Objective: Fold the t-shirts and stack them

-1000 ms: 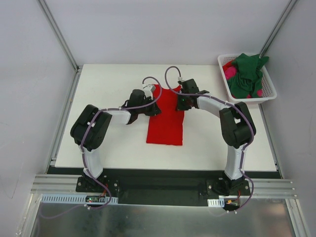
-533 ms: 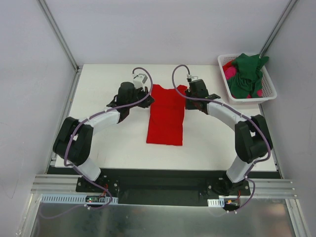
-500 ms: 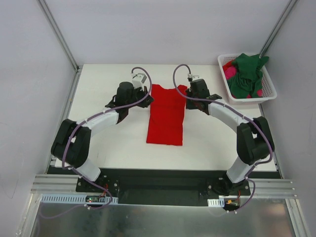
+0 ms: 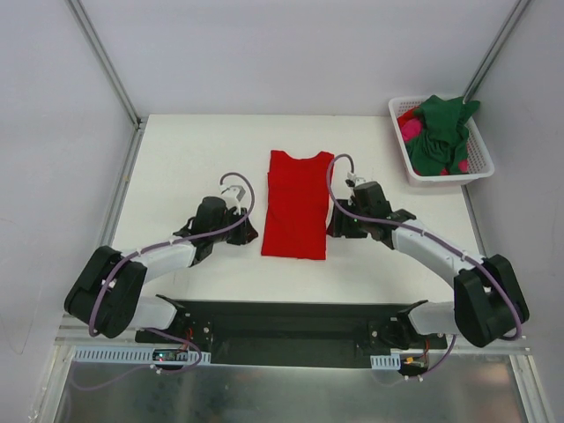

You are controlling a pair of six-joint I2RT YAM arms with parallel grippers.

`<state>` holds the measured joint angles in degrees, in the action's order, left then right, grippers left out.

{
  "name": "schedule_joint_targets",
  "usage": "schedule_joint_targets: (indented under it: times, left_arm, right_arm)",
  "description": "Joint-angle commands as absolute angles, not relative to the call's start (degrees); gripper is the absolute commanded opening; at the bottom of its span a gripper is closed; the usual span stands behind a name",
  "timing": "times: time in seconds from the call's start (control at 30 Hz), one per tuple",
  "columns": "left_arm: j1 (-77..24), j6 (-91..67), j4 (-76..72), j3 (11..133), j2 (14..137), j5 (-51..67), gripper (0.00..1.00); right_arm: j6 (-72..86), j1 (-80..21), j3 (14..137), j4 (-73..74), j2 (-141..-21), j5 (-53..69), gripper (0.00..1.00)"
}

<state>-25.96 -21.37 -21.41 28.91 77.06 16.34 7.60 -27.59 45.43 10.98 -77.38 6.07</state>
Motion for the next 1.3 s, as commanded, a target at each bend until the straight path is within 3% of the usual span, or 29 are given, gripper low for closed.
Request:
schedule_joint_targets:
  times: [0.0,0.03,0.13,0.43,0.63,0.9,1.1,1.27]
  left_arm:
    - [-27.16,-24.87,-23.91,23.92,72.25,13.8,0.23]
    - [-27.33,-25.48,-23.99,23.12,71.81,13.45,0.3]
    - [-27.68,-26.8,-24.08,20.57,69.97,12.74,0.37]
    - [-28.3,-31.46,-30.04,15.91,69.25,13.97,0.42]
    - [-28.39,-37.42,-41.29,15.03,75.75,22.13,0.58]
    - [-28.39,-43.86,-55.81,12.66,82.61,28.39,0.6]
    - [-28.39,-41.76,-53.09,11.69,80.51,29.27,0.5]
    - [-28.39,-39.64,-48.43,11.69,78.05,28.39,0.47]
  right_arm:
    - [14.84,-30.84,40.26,8.35,-71.46,9.32,0.57]
    - [15.55,-32.15,39.56,8.26,-70.32,9.23,0.57]
    - [18.09,-34.54,37.01,8.09,-68.74,9.14,0.58]
    - [23.73,-36.83,28.92,5.28,-63.72,7.47,0.63]
    - [25.57,-36.83,26.81,1.77,-65.83,7.56,0.65]
    - [26.72,-37.0,26.54,0.26,-68.2,7.74,0.65]
    - [26.46,-37.0,26.63,-1.57,-69.34,7.65,0.65]
    - [26.54,-37.0,27.24,-3.6,-71.98,7.91,0.65]
